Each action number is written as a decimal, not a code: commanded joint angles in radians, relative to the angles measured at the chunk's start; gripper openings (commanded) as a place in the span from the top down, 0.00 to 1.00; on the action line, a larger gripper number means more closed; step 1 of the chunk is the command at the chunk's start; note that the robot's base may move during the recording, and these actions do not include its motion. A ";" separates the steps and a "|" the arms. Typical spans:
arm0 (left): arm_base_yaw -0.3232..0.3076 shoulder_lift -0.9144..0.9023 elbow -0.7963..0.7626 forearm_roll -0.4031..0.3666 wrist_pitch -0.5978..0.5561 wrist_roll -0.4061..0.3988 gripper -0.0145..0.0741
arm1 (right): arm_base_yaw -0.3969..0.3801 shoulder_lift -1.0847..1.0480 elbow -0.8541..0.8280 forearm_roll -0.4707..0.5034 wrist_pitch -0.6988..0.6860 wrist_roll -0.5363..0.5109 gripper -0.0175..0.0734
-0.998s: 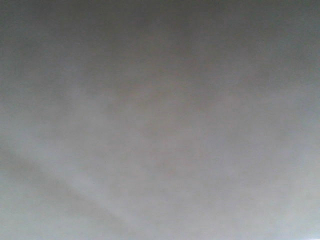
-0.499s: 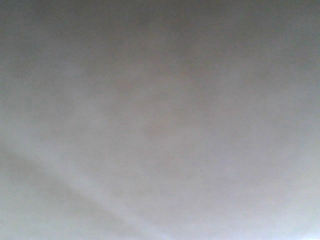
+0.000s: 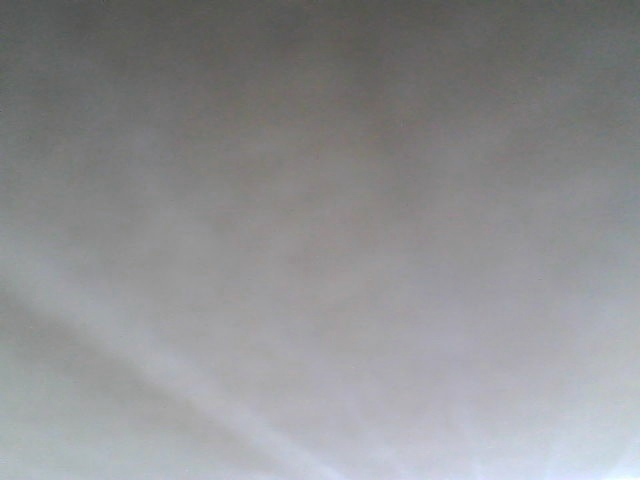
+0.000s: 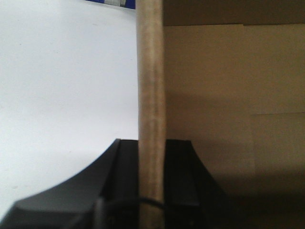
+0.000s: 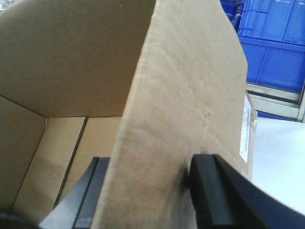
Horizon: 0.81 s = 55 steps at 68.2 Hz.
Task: Grab box from left shelf to table start
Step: 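Carry the box with both grippers toward the white table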
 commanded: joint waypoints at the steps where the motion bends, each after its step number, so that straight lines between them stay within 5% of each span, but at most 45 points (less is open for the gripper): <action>1: -0.004 0.014 -0.010 0.051 -0.007 0.009 0.94 | -0.001 0.009 -0.029 0.041 -0.056 0.004 0.74; 55: -0.004 0.014 -0.010 0.044 -0.017 0.009 0.94 | -0.001 0.009 -0.029 0.040 -0.046 0.004 0.74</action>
